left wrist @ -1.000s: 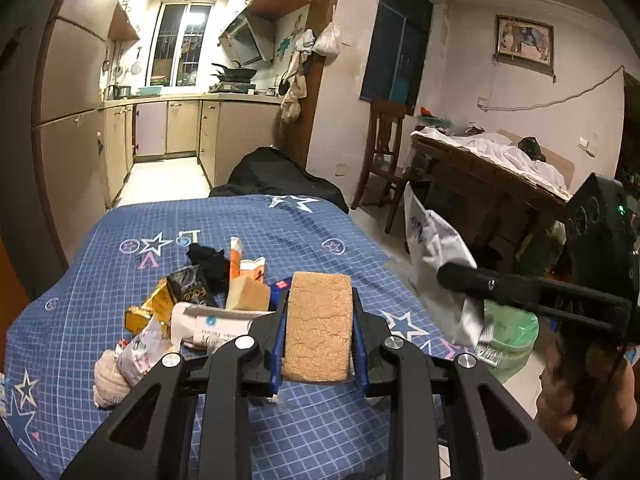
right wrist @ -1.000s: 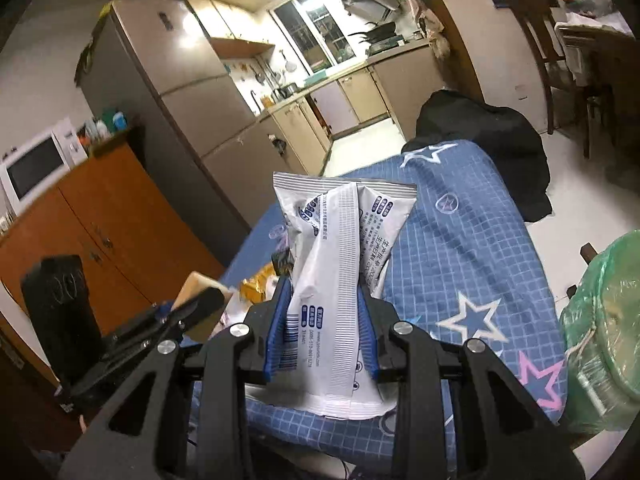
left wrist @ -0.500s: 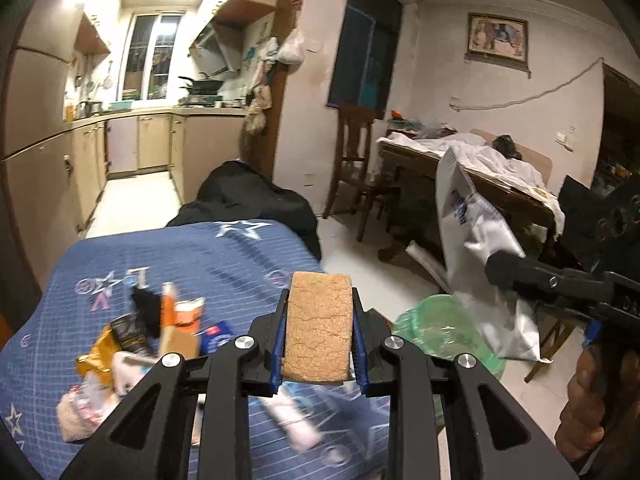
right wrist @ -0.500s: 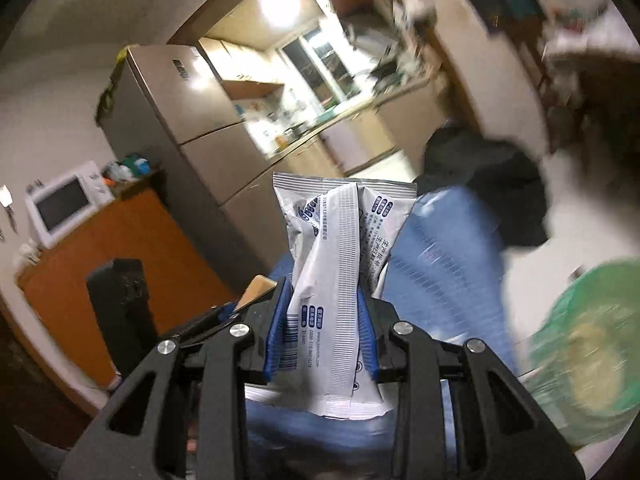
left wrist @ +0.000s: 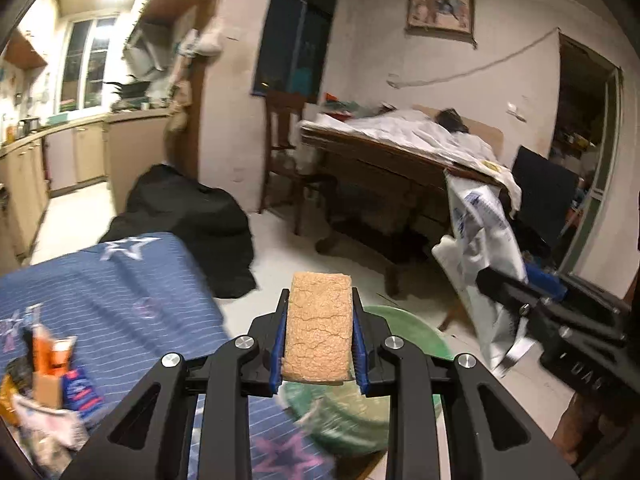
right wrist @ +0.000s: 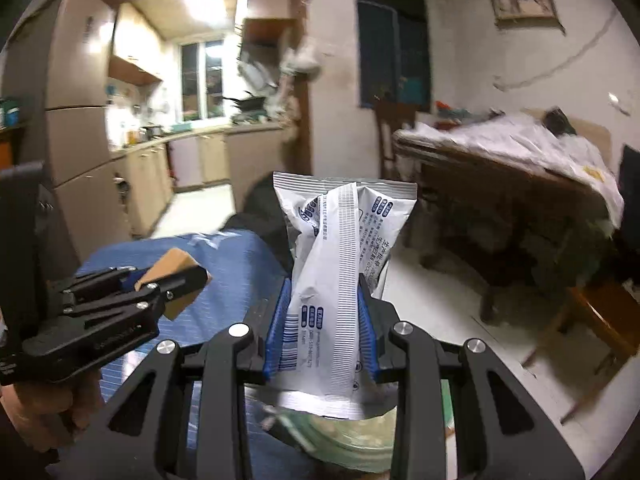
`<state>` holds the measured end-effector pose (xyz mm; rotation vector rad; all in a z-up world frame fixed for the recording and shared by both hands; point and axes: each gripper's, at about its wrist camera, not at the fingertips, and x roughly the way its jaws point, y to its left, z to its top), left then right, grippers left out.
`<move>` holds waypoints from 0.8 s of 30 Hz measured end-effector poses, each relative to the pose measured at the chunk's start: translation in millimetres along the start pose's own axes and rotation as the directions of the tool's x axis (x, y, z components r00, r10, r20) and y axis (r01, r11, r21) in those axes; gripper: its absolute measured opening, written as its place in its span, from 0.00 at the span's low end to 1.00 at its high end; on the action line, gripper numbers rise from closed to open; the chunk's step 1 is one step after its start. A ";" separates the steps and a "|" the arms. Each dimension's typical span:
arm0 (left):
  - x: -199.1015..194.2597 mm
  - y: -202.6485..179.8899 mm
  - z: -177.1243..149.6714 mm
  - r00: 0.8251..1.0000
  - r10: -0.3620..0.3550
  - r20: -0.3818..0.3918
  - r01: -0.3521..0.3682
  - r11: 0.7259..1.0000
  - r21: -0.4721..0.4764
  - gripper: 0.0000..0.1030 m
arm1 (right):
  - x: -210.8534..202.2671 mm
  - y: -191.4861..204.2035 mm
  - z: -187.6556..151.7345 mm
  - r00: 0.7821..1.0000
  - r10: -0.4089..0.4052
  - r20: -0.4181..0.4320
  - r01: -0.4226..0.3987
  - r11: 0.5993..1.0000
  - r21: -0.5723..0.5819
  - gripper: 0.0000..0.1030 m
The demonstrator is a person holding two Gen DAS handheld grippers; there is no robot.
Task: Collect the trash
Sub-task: 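Carry sponge and wipes packet to the green bin and open both tools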
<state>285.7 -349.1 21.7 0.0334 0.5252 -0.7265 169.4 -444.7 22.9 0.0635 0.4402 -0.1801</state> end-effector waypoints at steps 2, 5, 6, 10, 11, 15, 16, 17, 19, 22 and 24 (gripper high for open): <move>23.6 -17.2 3.1 1.000 -0.019 -0.018 0.019 1.000 0.014 0.27 | 8.4 -15.5 -3.8 0.999 -0.027 -0.020 0.027 1.000 0.014 0.29; 56.5 -36.2 2.8 0.998 -0.043 -0.051 0.044 0.999 0.028 0.27 | 23.9 -42.7 -13.6 0.996 -0.053 -0.067 0.057 0.997 0.054 0.29; 68.4 -43.3 3.2 0.997 -0.050 -0.066 0.052 0.998 0.030 0.27 | 27.5 -47.9 -15.6 0.995 -0.055 -0.082 0.061 0.996 0.065 0.29; 107.1 -51.7 -0.3 0.989 -0.076 -0.128 0.079 0.997 0.021 0.27 | 48.3 -62.0 -16.7 0.986 -0.044 -0.161 0.061 0.993 0.098 0.30; 117.5 -53.3 -1.6 0.984 -0.087 -0.153 0.091 0.996 0.014 0.27 | 50.5 -66.2 -16.1 0.983 -0.038 -0.180 0.057 0.993 0.104 0.30; 152.6 -54.0 -8.0 0.964 -0.096 -0.248 0.099 0.995 0.001 0.27 | 71.4 -75.3 -21.6 0.961 -0.012 -0.276 0.052 0.989 0.139 0.30; 161.5 -53.2 -8.7 0.959 -0.095 -0.269 0.098 0.995 -0.003 0.27 | 74.7 -75.5 -22.2 0.956 -0.011 -0.293 0.054 0.989 0.140 0.30; 169.9 -53.0 -9.7 0.952 -0.089 -0.292 0.091 0.996 -0.005 0.27 | 81.3 -77.2 -25.8 0.947 0.008 -0.321 0.044 0.987 0.153 0.30; 187.3 -49.5 -15.0 0.935 -0.079 -0.345 0.079 0.997 -0.013 0.27 | 89.8 -77.4 -30.1 0.932 0.024 -0.361 0.040 0.985 0.168 0.30; 208.1 -47.3 -23.5 0.914 -0.072 -0.399 0.072 0.997 -0.014 0.27 | 98.7 -81.2 -39.5 0.915 0.042 -0.402 0.036 0.982 0.185 0.30; 218.5 -46.6 -28.1 0.906 -0.069 -0.418 0.070 0.997 -0.013 0.27 | 102.8 -83.0 -41.9 0.909 0.047 -0.414 0.038 0.980 0.195 0.30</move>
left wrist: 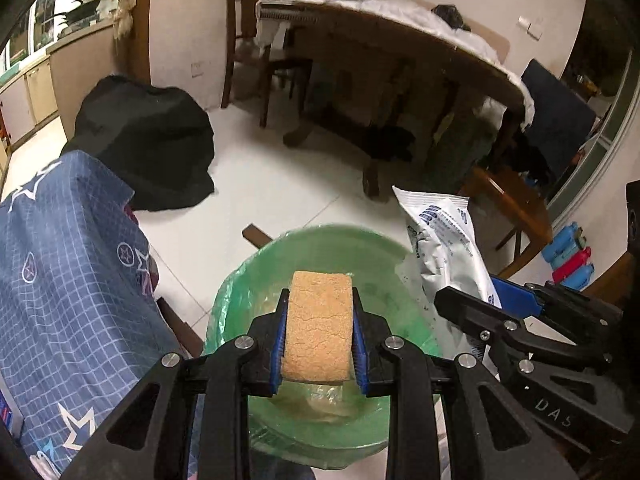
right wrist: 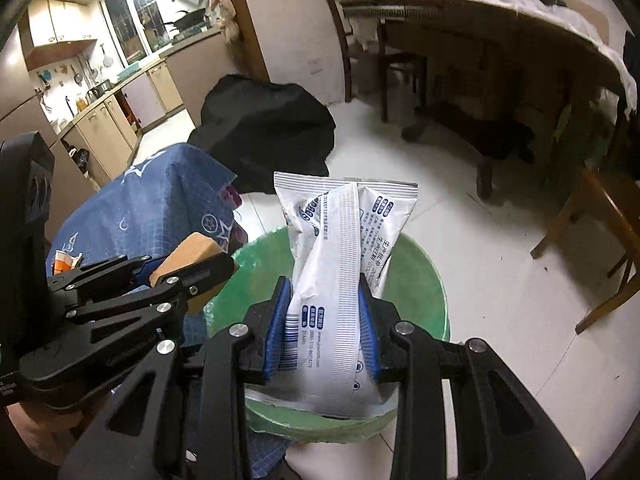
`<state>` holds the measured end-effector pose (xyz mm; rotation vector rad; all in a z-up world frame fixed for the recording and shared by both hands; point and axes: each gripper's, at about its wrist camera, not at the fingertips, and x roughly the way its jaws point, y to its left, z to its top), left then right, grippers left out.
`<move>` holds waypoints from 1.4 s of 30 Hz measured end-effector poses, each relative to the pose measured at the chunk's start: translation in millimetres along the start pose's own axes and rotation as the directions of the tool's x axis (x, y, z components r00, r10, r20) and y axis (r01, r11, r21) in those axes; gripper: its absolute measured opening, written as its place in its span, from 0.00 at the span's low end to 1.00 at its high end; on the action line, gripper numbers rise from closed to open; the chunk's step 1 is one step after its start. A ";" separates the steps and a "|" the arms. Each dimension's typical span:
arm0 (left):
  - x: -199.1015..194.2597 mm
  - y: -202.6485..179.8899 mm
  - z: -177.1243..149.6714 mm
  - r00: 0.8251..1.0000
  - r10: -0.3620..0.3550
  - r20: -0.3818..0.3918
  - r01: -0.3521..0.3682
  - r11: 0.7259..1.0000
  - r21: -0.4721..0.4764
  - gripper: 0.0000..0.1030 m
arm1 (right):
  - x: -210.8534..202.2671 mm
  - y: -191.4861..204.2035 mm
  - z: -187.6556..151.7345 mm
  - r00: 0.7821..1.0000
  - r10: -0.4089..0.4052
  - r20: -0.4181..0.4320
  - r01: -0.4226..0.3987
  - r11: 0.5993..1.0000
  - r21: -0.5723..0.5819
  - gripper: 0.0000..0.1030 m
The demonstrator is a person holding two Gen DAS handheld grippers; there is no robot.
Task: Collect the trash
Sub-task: 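Carry sponge and wipes packet to the green bin and open both tools, then grasp the printed snack bag with the left tool while the right tool grasps the white cloth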
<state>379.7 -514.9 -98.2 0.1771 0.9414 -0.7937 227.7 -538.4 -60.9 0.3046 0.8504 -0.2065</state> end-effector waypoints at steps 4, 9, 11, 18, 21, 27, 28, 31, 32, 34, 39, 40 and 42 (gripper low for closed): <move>18.0 3.5 -3.3 1.000 -0.011 -0.025 0.011 1.000 -0.009 0.27 | 12.8 -10.3 2.4 0.999 0.009 -0.031 -0.008 1.000 0.012 0.30; 29.4 11.2 -12.1 0.999 -0.022 -0.029 0.022 1.000 -0.014 0.27 | 20.5 -13.0 3.9 0.999 0.013 -0.043 -0.012 1.000 0.016 0.31; 28.6 12.0 -12.8 1.000 -0.017 -0.027 0.016 1.000 -0.020 0.28 | 20.0 -16.4 4.0 0.999 0.013 -0.036 -0.012 1.000 0.022 0.32; 28.2 19.0 -13.5 1.000 0.017 -0.008 -0.018 0.999 -0.038 0.65 | 15.7 -20.7 9.2 1.000 0.021 -0.004 -0.021 0.999 0.038 0.46; 26.4 17.0 -14.2 1.000 0.019 -0.008 -0.019 0.999 -0.034 0.65 | 13.0 -20.5 8.6 1.000 0.024 0.007 -0.024 0.999 0.037 0.46; 20.9 15.0 -18.9 1.000 0.019 -0.006 -0.019 0.999 -0.031 0.65 | 5.9 -17.8 5.3 0.999 0.025 0.020 -0.026 0.999 0.037 0.46; 18.1 15.1 -20.4 1.000 0.019 -0.003 -0.019 0.999 -0.030 0.65 | 3.8 -16.5 5.0 0.999 0.026 0.024 -0.026 0.999 0.037 0.46; 4.6 17.9 -26.4 1.000 0.019 0.015 -0.019 0.999 -0.031 0.65 | -7.7 -8.1 1.4 0.998 0.031 0.058 -0.032 0.999 0.022 0.46; -2.1 19.6 -29.3 1.000 0.018 0.024 -0.018 0.999 -0.031 0.65 | -12.1 -4.3 -0.3 0.996 0.039 0.075 -0.040 0.999 0.016 0.47; -20.3 24.8 -38.8 0.998 0.029 0.055 -0.028 0.999 -0.022 0.65 | -32.4 10.0 -8.4 0.985 0.047 0.166 -0.045 0.999 -0.014 0.54; -83.7 59.2 -78.7 0.978 0.097 0.184 -0.096 0.995 -0.019 0.70 | -72.8 52.6 -40.5 0.926 0.097 0.365 -0.066 0.993 -0.098 0.72; -99.4 72.0 -91.2 0.970 0.124 0.209 -0.120 0.992 -0.028 0.71 | -75.3 61.4 -46.4 0.918 0.119 0.378 -0.080 0.990 -0.116 0.72; -126.2 95.7 -114.4 0.956 0.162 0.246 -0.155 0.987 -0.048 0.73 | -77.4 76.3 -54.5 0.910 0.154 0.384 -0.106 0.984 -0.144 0.73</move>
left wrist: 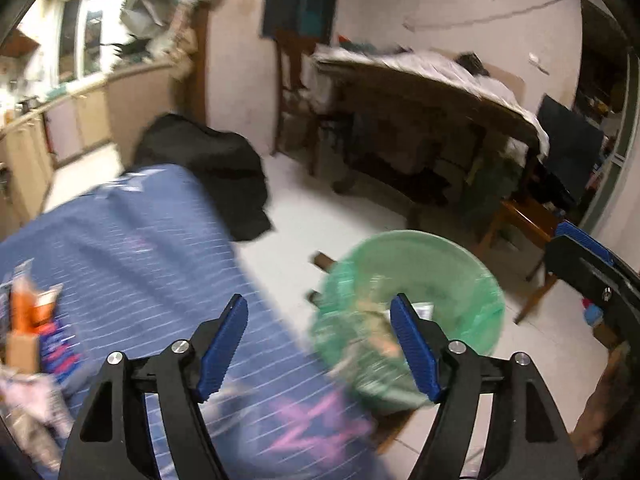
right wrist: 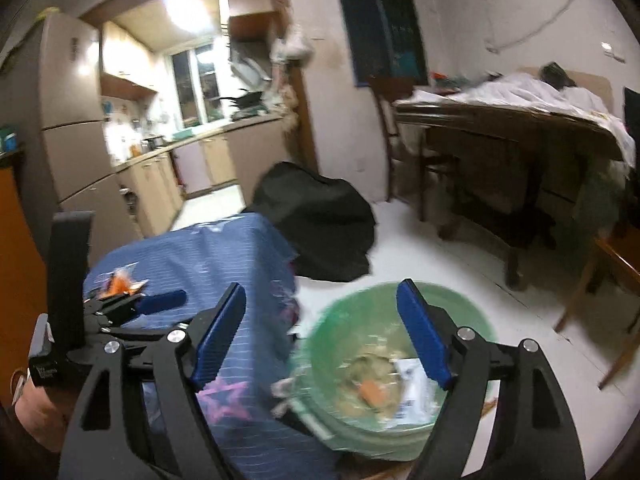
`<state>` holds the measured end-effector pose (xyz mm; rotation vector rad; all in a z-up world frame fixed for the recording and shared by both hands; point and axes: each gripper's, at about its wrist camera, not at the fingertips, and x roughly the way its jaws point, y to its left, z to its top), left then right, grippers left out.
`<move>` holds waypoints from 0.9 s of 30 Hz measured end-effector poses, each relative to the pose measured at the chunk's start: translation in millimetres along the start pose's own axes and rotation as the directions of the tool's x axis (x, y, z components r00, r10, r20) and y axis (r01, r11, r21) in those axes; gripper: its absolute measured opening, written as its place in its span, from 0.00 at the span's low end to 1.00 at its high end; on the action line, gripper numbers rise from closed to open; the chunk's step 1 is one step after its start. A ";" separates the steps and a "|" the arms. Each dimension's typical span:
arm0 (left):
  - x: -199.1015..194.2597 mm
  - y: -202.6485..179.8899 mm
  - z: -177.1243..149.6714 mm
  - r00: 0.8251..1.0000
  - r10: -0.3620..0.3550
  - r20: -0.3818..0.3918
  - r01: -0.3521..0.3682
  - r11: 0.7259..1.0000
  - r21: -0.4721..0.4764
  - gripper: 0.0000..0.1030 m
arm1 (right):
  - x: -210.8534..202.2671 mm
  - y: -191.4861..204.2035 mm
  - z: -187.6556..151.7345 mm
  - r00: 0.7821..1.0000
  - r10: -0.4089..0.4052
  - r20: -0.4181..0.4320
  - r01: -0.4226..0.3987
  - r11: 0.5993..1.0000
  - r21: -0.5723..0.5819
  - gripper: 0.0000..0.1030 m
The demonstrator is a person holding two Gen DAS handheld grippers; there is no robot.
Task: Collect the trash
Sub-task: 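Grasp the printed snack bag with the left tool while the right tool grasps the white cloth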
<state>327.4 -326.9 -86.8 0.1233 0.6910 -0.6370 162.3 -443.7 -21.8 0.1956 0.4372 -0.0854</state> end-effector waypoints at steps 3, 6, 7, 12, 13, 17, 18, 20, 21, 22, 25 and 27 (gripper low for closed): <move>-45.0 50.0 -29.2 0.997 0.076 0.034 -0.075 0.997 -0.030 0.73 | 2.3 28.9 -10.4 0.998 0.067 -0.009 -0.068 0.997 -0.025 0.74; -97.2 102.6 -58.7 0.988 0.140 0.066 -0.134 0.986 -0.095 0.73 | 12.5 60.0 -22.7 0.989 0.139 -0.053 -0.141 0.989 -0.045 0.75; -118.0 121.0 -71.2 0.981 0.177 0.080 -0.168 0.980 -0.110 0.74 | 15.4 69.6 -25.6 0.986 0.154 -0.067 -0.157 0.986 -0.053 0.75; -201.9 213.8 -124.3 0.934 0.346 0.086 -0.300 0.893 -0.336 0.78 | 33.1 122.1 -41.9 0.961 0.230 -0.152 -0.247 0.964 -0.099 0.77; -214.5 230.7 -134.7 0.927 0.367 0.079 -0.310 0.867 -0.389 0.79 | 36.0 132.9 -44.8 0.955 0.244 -0.167 -0.264 0.959 -0.106 0.77; -240.9 289.7 -166.8 0.918 0.396 0.012 -0.322 0.764 -0.560 0.84 | 45.2 173.2 -54.0 0.930 0.295 -0.218 -0.326 0.937 -0.128 0.78; -241.5 298.8 -169.7 0.922 0.388 -0.001 -0.318 0.754 -0.574 0.84 | 48.7 183.2 -56.4 0.923 0.306 -0.235 -0.342 0.930 -0.134 0.78; -234.5 311.5 -174.1 0.936 0.351 -0.035 -0.302 0.748 -0.591 0.84 | 49.4 196.9 -63.3 0.915 0.314 -0.255 -0.358 0.922 -0.149 0.79; -230.7 315.0 -175.2 0.945 0.325 -0.040 -0.284 0.751 -0.596 0.84 | 51.3 203.9 -66.5 0.910 0.316 -0.269 -0.366 0.917 -0.158 0.79; -226.2 316.1 -175.2 0.950 0.310 -0.044 -0.274 0.754 -0.597 0.84 | 52.4 209.2 -69.9 0.906 0.319 -0.279 -0.372 0.914 -0.162 0.79; -213.1 323.1 -172.2 0.948 0.313 -0.063 -0.287 0.749 -0.597 0.84 | 56.1 217.7 -77.7 0.895 0.321 -0.309 -0.385 0.907 -0.172 0.79; -209.6 322.2 -166.9 0.935 0.349 -0.067 -0.319 0.742 -0.589 0.84 | 59.9 221.3 -80.9 0.889 0.320 -0.327 -0.392 0.902 -0.181 0.78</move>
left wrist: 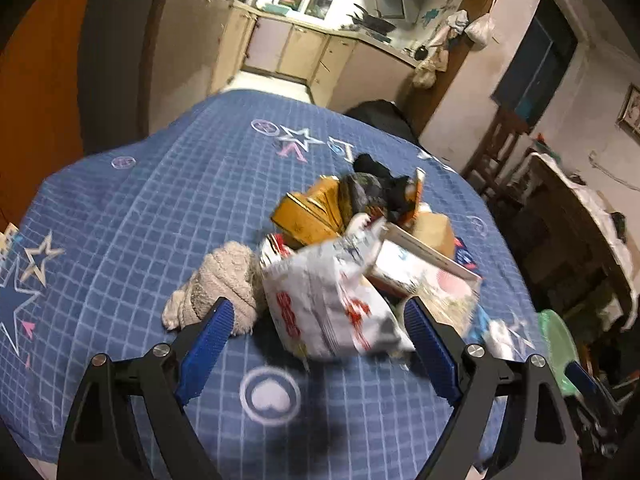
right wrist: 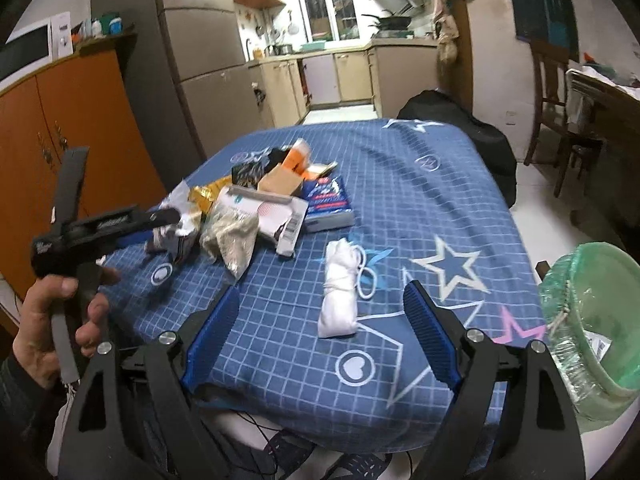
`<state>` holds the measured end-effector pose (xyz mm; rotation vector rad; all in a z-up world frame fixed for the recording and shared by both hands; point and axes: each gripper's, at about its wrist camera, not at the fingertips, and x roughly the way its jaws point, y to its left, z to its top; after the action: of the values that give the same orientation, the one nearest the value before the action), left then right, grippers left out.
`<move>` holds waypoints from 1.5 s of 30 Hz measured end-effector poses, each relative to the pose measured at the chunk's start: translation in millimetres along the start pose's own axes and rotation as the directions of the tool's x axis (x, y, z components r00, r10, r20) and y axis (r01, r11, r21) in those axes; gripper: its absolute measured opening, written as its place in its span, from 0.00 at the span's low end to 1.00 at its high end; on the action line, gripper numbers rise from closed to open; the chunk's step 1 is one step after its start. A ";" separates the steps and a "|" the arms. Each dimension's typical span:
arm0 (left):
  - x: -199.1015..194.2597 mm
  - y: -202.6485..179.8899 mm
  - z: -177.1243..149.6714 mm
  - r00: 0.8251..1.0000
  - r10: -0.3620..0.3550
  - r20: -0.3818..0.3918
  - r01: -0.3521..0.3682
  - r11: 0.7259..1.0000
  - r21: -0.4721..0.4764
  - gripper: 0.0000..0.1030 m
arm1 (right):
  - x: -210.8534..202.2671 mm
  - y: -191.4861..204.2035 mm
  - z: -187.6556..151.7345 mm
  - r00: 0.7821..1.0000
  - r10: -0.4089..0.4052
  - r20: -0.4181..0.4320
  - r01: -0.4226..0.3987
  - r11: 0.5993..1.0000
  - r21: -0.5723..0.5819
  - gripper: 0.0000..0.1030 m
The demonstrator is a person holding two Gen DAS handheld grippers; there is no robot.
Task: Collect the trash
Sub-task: 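Grasp the printed snack bag with the left tool while the right tool grasps the white cloth, then carry snack bag and white cloth over the bin and open both tools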
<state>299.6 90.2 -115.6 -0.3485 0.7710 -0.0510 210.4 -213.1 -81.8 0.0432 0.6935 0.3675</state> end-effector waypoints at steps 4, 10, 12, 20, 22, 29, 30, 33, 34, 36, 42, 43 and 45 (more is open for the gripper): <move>0.2 -16.1 -7.4 1.000 0.022 0.018 -0.023 0.999 0.026 0.62 | 18.8 3.0 -0.7 0.998 0.019 -0.060 -0.020 1.000 -0.005 0.60; 3.2 -26.6 -13.6 1.000 0.005 -0.002 -0.005 0.997 0.072 0.44 | 54.0 -1.1 0.8 0.989 -0.028 -0.147 0.028 1.000 -0.003 0.47; 0.7 -28.2 -17.6 1.000 0.002 -0.003 -0.002 0.996 0.088 0.44 | 61.2 -2.2 2.6 0.986 -0.048 -0.159 0.048 0.999 -0.007 0.47; -9.4 -39.4 -22.1 0.999 0.015 0.034 -0.020 0.990 0.136 0.42 | 74.8 -4.1 1.6 0.976 -0.109 -0.187 0.104 0.994 -0.035 0.23; -21.1 -39.8 -20.6 0.996 0.029 0.079 -0.040 0.990 0.138 0.42 | 64.2 -6.1 0.3 0.983 -0.102 -0.151 0.100 0.995 -0.024 0.23; -72.9 -63.0 -15.1 0.980 -0.022 0.198 -0.012 0.985 0.170 0.41 | -0.7 0.0 8.2 0.993 -0.115 0.031 0.115 0.993 -0.006 0.23; -78.1 -69.6 -15.3 0.978 -0.038 0.204 0.001 0.984 0.180 0.41 | -16.0 1.2 10.7 0.990 -0.126 0.066 0.126 0.992 -0.001 0.23; -94.6 -104.4 -18.2 0.968 -0.128 0.217 0.076 0.969 0.234 0.41 | -58.2 0.9 17.9 0.972 -0.169 0.162 0.170 0.985 0.010 0.23; -97.8 -113.3 -19.3 0.965 -0.149 0.218 0.093 0.964 0.248 0.41 | -70.9 -2.2 20.5 0.965 -0.183 0.189 0.183 0.983 0.016 0.23; -102.4 -139.5 -21.3 0.954 -0.208 0.215 0.143 0.949 0.282 0.41 | -90.9 -8.0 28.3 0.949 -0.216 0.230 0.216 0.976 0.023 0.23; -104.1 -231.9 -27.2 0.908 -0.379 0.179 0.294 0.880 0.372 0.41 | -146.1 -37.0 34.3 0.885 -0.346 0.311 0.341 0.937 0.072 0.23; -103.3 -246.7 -28.8 0.900 -0.402 0.170 0.315 0.868 0.384 0.41 | -152.0 -44.1 34.4 0.876 -0.365 0.314 0.357 0.930 0.085 0.23; -100.9 -276.7 -32.1 0.884 -0.446 0.140 0.359 0.840 0.408 0.41 | -163.1 -62.1 34.0 0.858 -0.405 0.315 0.387 0.914 0.120 0.23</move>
<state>227.4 -162.3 21.6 -0.1452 0.4301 -0.5459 136.2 -324.6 35.1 0.0104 0.3586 -0.0594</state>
